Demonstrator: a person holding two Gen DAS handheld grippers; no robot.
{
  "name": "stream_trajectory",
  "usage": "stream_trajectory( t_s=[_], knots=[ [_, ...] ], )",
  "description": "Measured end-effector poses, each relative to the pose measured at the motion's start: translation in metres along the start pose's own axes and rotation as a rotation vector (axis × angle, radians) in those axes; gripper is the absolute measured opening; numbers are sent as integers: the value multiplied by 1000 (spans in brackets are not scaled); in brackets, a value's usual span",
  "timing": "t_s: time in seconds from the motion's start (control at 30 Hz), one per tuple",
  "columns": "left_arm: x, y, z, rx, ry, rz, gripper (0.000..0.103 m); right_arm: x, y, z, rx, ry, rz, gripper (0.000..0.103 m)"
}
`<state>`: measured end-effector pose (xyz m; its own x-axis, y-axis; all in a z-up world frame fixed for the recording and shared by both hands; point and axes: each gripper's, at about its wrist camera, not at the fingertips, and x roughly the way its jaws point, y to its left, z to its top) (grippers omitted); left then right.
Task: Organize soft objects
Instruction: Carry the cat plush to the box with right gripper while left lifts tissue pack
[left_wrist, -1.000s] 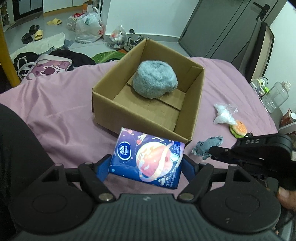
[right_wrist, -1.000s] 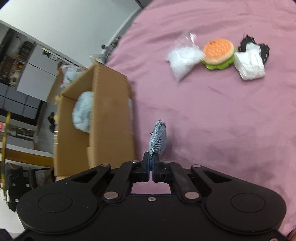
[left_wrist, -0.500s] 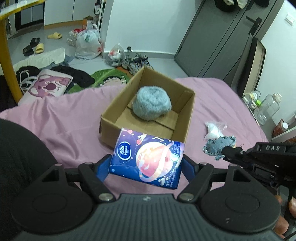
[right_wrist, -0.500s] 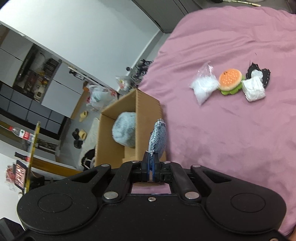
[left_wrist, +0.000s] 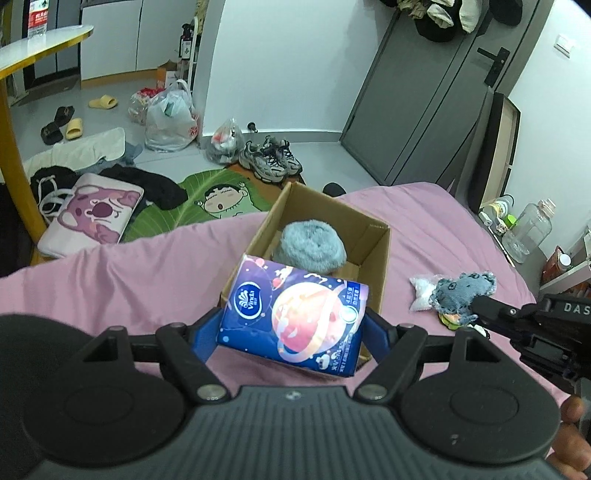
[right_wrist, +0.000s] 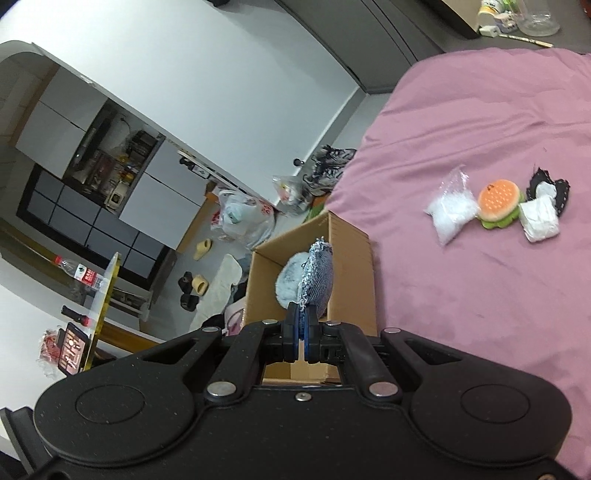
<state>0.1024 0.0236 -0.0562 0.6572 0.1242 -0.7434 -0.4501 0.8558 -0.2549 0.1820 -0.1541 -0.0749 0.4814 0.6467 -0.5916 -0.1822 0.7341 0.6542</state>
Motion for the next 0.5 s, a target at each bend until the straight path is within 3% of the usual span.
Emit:
stream_trajectory(
  t_s=[0.5],
  knots=[
    [38,9,28,20,10,-5,77,22,16,-2,-53,-5,43,2]
  ],
)
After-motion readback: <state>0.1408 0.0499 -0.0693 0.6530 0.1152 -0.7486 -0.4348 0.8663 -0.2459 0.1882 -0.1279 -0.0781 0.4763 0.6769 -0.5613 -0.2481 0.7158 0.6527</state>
